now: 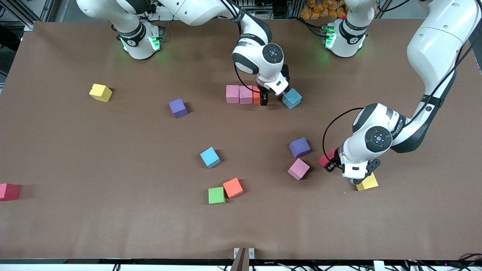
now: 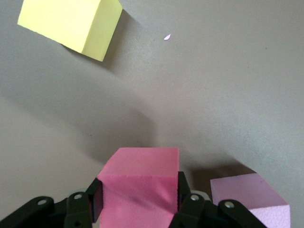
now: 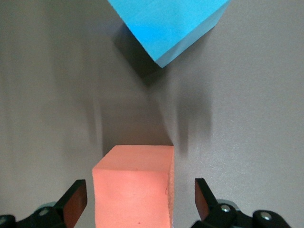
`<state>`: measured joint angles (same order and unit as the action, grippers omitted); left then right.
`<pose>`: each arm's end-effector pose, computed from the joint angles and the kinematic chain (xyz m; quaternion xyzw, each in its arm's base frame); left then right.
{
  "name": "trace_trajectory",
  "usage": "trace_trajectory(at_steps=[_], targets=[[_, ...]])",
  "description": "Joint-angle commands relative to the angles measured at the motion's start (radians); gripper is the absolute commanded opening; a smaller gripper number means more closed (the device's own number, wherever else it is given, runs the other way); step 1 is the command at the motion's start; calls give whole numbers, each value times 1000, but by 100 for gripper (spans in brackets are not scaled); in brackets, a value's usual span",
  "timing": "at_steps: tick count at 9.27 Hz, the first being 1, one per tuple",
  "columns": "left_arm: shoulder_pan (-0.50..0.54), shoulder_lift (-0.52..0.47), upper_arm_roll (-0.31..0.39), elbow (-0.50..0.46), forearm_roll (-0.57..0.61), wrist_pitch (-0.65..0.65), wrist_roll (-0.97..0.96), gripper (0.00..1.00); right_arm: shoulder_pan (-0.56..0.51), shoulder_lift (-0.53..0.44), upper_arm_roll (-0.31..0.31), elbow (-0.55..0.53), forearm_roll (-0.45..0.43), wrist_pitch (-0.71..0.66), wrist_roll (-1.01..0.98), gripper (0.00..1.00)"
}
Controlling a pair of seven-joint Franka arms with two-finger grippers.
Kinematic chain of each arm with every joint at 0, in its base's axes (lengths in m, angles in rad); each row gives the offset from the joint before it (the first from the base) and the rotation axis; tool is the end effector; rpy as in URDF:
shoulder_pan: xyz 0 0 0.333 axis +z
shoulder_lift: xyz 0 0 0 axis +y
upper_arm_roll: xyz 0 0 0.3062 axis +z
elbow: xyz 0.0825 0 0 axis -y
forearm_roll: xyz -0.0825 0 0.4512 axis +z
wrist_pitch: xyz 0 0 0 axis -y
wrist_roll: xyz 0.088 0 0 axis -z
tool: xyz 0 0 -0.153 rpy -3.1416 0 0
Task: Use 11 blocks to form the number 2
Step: 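Open the right gripper off the orange cube while the left carries magenta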
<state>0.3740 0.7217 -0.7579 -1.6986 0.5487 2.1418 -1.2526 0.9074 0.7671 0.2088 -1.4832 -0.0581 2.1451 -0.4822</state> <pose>0.6792 -0.2078 0.1656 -0.9446 -0.3272 0.0238 0.0056 0.3446 0.6651 0.1252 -0.7017 -0.7093 0.0576 0.0335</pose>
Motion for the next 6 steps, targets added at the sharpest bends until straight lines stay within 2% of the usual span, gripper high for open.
trace_trajectory(at_steps=[1,2,3,4,5,6], targets=[[-9,-28,2,-3,-26,-13,59,0,-13,-9,9,29,0,-51,-1,100],[-6,-34,-7,-4,-26,-14,84,0,-22,-23,9,41,29,-95,-1,100],[-7,-36,-11,-1,-26,-37,123,0,-30,-41,-2,94,97,-188,-7,100],[-4,-36,-26,-1,-26,-58,156,0,-45,-45,-6,178,118,-324,-9,100],[-6,-38,-38,0,-26,-62,157,0,-50,-45,-31,245,113,-438,-1,100],[-7,-39,-53,0,-26,-66,156,0,-48,-48,-104,273,116,-503,-7,100]])
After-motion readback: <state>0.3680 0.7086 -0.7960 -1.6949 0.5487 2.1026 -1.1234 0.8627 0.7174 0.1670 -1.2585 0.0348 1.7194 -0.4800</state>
